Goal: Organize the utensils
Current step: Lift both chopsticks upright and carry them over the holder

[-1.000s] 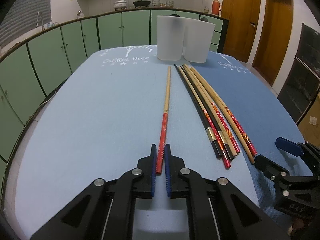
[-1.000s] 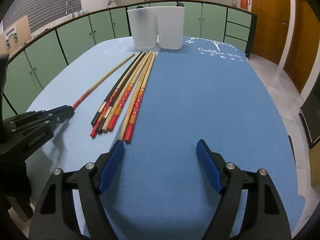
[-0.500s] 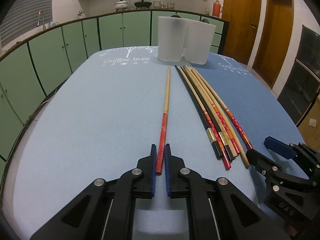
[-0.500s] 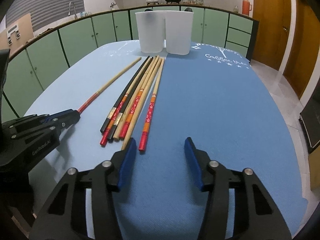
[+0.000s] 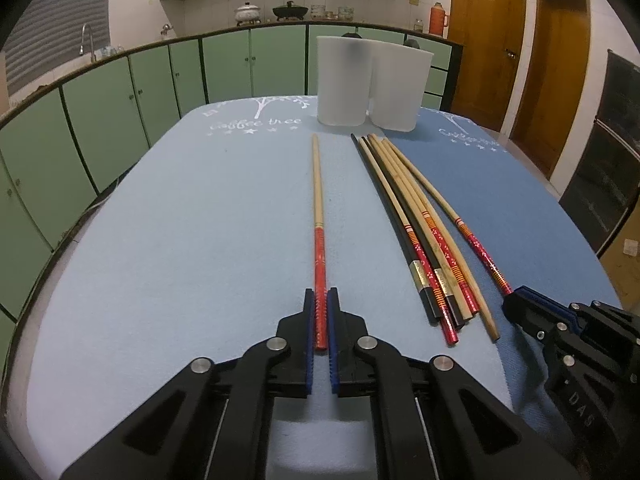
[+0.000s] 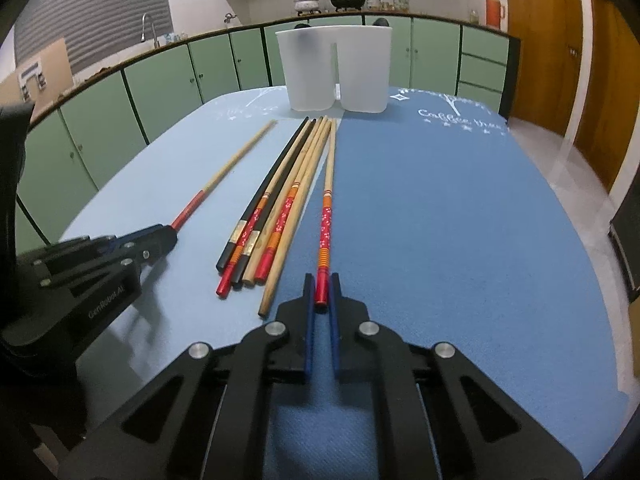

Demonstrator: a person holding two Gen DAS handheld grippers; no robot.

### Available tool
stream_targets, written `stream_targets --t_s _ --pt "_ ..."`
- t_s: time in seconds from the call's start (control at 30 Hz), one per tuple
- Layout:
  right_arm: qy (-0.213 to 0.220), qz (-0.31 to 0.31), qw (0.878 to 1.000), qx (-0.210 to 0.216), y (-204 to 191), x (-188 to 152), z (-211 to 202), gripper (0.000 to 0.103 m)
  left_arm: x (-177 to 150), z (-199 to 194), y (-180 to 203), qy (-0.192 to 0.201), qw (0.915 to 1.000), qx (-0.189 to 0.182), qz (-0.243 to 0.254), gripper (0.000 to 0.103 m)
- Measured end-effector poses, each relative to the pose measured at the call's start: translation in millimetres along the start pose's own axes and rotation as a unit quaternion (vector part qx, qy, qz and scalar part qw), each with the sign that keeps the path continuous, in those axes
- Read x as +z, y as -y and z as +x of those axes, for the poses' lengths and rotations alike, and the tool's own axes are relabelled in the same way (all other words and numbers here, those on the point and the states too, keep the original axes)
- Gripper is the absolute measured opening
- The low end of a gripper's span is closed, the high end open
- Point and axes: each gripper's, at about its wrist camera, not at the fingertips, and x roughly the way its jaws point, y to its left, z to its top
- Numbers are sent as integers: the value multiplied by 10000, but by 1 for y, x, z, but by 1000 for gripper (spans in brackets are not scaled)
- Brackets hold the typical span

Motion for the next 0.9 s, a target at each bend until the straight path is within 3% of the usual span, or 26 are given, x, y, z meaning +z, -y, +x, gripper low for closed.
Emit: stream_targets --t_s 0.43,0.9 --pt "457 -6 9989 53 16 34 -51 5 26 -46 7 339 9988 -69 348 6" --pt "1203 -20 9920 388 28 102 -110 5 89 -113 -4 1350 9898 -273 354 6"
